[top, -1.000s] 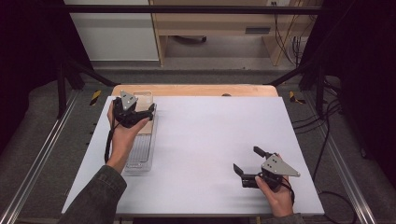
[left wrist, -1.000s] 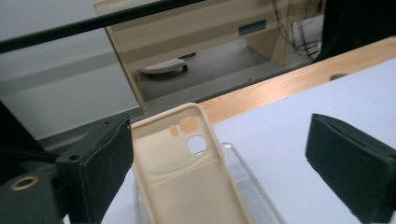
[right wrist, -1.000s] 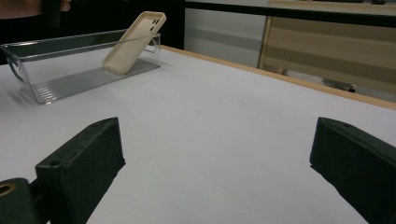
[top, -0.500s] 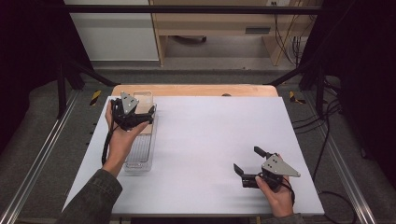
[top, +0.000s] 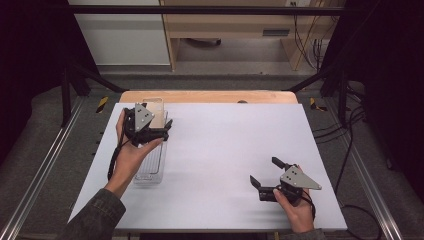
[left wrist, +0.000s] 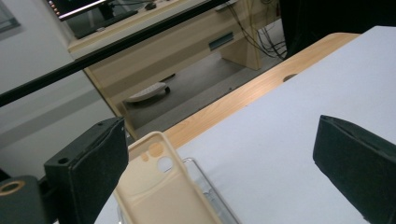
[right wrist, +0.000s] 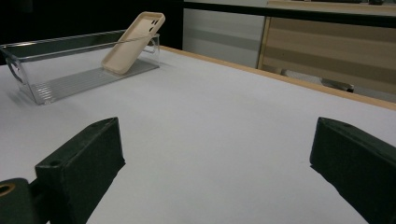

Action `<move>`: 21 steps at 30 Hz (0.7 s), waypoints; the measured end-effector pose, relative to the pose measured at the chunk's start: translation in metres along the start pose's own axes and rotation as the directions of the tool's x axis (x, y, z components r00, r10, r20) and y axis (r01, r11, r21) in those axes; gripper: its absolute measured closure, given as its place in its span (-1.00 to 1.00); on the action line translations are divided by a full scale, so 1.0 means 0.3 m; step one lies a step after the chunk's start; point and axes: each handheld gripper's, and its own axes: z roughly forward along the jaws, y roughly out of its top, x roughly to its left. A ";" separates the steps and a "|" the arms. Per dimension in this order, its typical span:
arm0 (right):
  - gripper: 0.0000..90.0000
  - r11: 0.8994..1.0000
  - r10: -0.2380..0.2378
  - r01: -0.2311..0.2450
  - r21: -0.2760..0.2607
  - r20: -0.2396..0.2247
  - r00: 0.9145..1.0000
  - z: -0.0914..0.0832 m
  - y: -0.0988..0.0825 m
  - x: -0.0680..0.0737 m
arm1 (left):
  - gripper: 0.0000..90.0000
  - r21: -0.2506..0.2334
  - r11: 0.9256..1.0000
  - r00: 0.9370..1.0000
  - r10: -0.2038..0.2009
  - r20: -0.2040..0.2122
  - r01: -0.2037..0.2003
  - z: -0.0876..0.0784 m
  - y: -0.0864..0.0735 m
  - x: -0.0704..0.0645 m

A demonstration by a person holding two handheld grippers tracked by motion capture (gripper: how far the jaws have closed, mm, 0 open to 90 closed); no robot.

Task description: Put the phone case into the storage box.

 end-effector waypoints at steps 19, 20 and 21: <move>-0.94 1.000 0.001 -0.001 -0.002 0.000 1.000 -0.001 0.002 0.003 | -0.93 -0.056 0.987 0.984 0.157 0.086 -0.152 -0.093 -0.006 -0.126; -0.94 1.000 0.001 -0.001 -0.002 0.000 1.000 -0.001 0.002 0.003 | -0.93 -0.058 0.986 0.983 0.164 0.086 -0.159 -0.100 -0.007 -0.132; -0.95 1.000 0.000 0.000 -0.002 0.001 1.000 -0.001 0.002 0.003 | -0.93 -0.062 0.983 0.981 0.176 0.086 -0.171 -0.106 -0.007 -0.137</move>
